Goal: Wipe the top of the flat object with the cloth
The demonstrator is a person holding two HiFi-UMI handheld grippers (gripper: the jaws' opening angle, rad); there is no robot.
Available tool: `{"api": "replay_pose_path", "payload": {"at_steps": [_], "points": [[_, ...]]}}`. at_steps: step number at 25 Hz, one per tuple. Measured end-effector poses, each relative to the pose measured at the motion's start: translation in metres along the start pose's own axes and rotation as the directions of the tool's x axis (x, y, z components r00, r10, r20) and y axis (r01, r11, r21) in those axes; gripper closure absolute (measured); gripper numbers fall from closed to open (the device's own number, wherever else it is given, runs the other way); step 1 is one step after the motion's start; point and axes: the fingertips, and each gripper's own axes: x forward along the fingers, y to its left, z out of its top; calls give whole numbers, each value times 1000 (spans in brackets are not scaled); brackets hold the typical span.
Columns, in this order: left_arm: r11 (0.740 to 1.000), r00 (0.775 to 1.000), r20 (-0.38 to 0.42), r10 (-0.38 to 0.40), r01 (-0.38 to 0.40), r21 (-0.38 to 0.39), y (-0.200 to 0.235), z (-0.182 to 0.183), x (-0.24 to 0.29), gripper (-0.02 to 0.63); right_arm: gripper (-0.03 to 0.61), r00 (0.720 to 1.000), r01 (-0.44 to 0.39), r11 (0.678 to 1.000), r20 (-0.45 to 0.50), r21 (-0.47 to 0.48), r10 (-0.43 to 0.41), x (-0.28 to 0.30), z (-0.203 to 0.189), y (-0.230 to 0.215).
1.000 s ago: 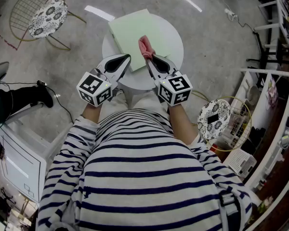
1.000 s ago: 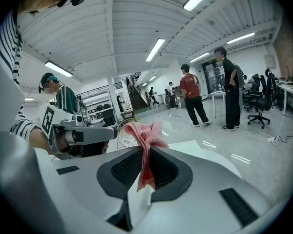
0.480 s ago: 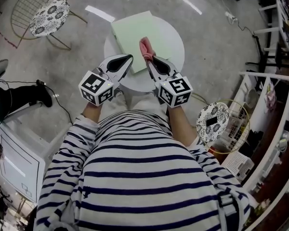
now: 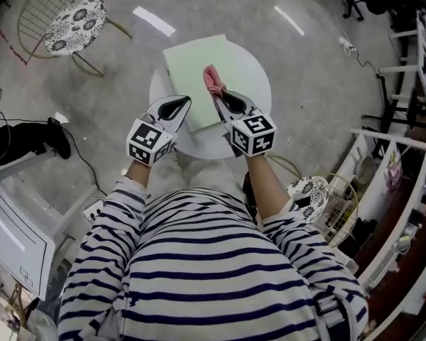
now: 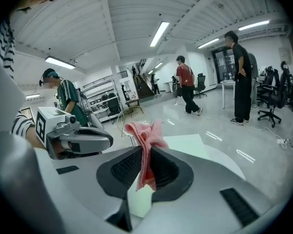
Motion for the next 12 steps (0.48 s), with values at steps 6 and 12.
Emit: {"api": "replay_pose_path", "payload": {"at_steps": [6,12], "points": [[995,991,-90,101,-102,1,36,-29,28,565,532,995,-18,999,-97,-27,15,49,-9,-44],[994,968,-225,108,-99,50,53,-64,51,386,532,986,6,999,-164,-36,-12,89,-16,-90]]}}
